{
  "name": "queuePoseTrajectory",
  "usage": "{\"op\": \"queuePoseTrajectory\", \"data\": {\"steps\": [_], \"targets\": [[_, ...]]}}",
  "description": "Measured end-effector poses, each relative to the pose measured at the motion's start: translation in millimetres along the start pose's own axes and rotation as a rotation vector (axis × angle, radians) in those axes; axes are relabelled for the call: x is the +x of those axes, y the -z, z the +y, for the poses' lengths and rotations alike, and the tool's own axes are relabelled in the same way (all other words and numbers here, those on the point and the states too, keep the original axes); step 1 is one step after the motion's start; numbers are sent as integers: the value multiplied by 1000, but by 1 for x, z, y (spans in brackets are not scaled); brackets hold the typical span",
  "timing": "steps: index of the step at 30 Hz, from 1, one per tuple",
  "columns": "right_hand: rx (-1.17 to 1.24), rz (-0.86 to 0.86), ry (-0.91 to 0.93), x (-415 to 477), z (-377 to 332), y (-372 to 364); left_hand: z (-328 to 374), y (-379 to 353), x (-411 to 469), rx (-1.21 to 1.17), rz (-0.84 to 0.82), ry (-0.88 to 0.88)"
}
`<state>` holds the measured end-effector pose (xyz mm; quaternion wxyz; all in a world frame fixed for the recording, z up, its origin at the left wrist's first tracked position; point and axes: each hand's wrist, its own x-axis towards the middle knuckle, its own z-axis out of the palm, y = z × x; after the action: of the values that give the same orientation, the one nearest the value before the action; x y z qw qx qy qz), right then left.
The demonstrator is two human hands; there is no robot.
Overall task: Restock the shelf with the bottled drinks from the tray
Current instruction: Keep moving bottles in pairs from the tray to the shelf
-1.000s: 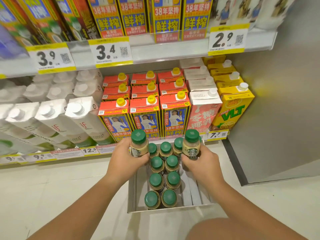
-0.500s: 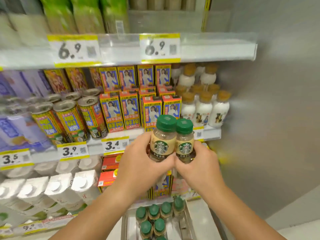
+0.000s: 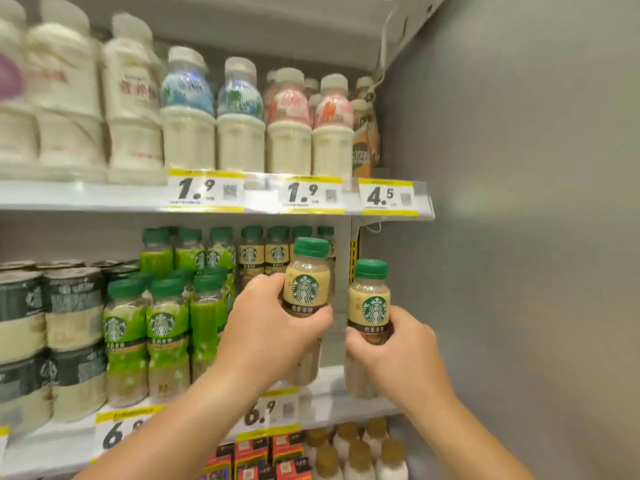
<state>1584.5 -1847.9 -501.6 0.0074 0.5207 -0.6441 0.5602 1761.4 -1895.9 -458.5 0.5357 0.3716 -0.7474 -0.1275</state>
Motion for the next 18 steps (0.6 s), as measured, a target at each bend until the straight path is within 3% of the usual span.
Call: {"op": "queuePoseTrajectory", "data": {"steps": [8, 18], "targets": [[123, -4, -177, 116, 22, -45, -22, -53, 94, -41, -44, 248], [95, -62, -64, 192, 38, -103, -81, -71, 122, -42, 168, 317]]}}
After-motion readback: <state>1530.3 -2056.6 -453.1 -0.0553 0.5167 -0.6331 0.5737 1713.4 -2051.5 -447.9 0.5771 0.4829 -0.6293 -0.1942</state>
